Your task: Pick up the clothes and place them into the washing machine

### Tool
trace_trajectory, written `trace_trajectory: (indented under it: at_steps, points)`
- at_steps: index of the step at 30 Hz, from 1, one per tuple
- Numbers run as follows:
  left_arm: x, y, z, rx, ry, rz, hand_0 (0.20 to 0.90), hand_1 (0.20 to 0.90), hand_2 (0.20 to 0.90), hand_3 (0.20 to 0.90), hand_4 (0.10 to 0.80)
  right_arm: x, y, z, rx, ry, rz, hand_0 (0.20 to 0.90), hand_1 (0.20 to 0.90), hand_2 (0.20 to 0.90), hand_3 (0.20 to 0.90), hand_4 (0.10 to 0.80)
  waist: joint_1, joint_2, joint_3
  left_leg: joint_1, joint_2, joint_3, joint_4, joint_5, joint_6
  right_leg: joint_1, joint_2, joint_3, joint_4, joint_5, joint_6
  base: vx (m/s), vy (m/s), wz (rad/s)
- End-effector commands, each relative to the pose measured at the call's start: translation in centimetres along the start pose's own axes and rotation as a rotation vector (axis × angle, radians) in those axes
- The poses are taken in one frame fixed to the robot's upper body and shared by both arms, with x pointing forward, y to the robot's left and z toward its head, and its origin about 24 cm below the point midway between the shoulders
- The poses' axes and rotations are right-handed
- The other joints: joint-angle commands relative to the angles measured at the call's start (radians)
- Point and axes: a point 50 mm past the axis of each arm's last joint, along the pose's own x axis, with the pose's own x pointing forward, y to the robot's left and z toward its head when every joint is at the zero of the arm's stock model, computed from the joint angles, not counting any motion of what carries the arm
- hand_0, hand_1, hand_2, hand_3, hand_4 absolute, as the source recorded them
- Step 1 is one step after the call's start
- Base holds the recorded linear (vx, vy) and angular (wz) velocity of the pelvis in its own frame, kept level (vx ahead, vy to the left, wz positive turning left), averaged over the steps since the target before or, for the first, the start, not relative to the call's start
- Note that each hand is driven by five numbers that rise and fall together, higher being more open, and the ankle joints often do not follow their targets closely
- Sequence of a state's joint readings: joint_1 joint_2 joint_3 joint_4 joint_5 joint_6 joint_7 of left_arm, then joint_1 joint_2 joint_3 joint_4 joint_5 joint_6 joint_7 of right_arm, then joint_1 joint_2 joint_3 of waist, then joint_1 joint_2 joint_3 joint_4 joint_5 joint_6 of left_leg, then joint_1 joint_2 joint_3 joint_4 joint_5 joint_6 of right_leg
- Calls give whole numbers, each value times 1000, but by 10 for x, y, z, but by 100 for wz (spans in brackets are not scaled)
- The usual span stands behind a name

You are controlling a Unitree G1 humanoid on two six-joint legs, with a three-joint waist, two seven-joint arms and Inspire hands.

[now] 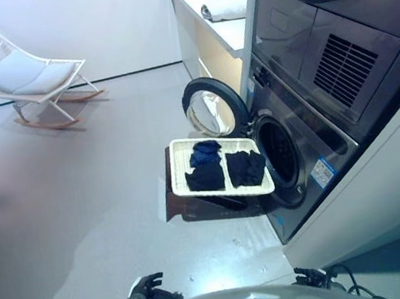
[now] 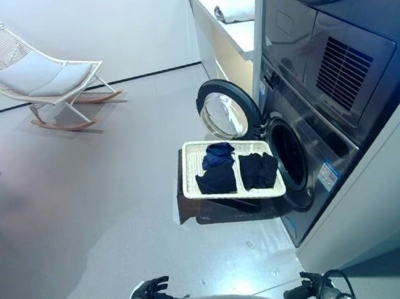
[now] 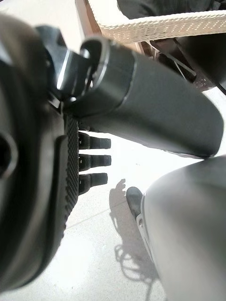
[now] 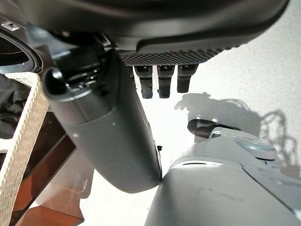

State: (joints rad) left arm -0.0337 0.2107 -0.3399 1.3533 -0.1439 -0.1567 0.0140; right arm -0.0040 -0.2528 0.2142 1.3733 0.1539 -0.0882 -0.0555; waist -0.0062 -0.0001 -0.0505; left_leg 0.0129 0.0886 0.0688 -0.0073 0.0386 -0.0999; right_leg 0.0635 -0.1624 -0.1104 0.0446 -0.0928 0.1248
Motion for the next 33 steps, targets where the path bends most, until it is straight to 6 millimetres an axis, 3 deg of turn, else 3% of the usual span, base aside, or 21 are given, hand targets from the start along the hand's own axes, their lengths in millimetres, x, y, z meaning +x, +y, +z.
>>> trace_trajectory:
  at_steps: [1, 22, 31, 33]
  points:
    - [2, 11, 16, 28, -55, 26, 900, 900, 900, 900, 800, 1, 7, 8, -65, -20, 25, 900, 900, 900, 900, 800, 1, -31, 20, -29, -30, -25, 9, -31, 61, 2, 1, 11, -13, 50, -5, 0, 0, 0]
    - [2, 13, 9, -34, -20, 54, 900, 900, 900, 900, 800, 1, 8, 7, -54, -9, 34, 900, 900, 900, 900, 800, 9, -41, 32, -40, -34, -34, 9, -33, 64, 0, 0, 5, -18, 52, -5, 5, 4, 1]
    - [3, 24, 18, -61, -40, 90, 900, 900, 900, 900, 800, 2, 5, 16, -32, -27, 19, 900, 900, 900, 900, 800, 19, -56, 47, -105, -78, -51, 95, -80, 94, -43, -25, 12, 63, 60, 10, 64, 86, 6]
    - [3, 25, 18, -45, -42, 94, 900, 900, 900, 900, 800, 3, 3, 20, -3, -40, 6, 900, 900, 900, 900, 800, 17, -55, 48, -119, -107, -59, 107, -95, 113, -58, -38, 30, 99, 103, 18, 120, 174, 12]
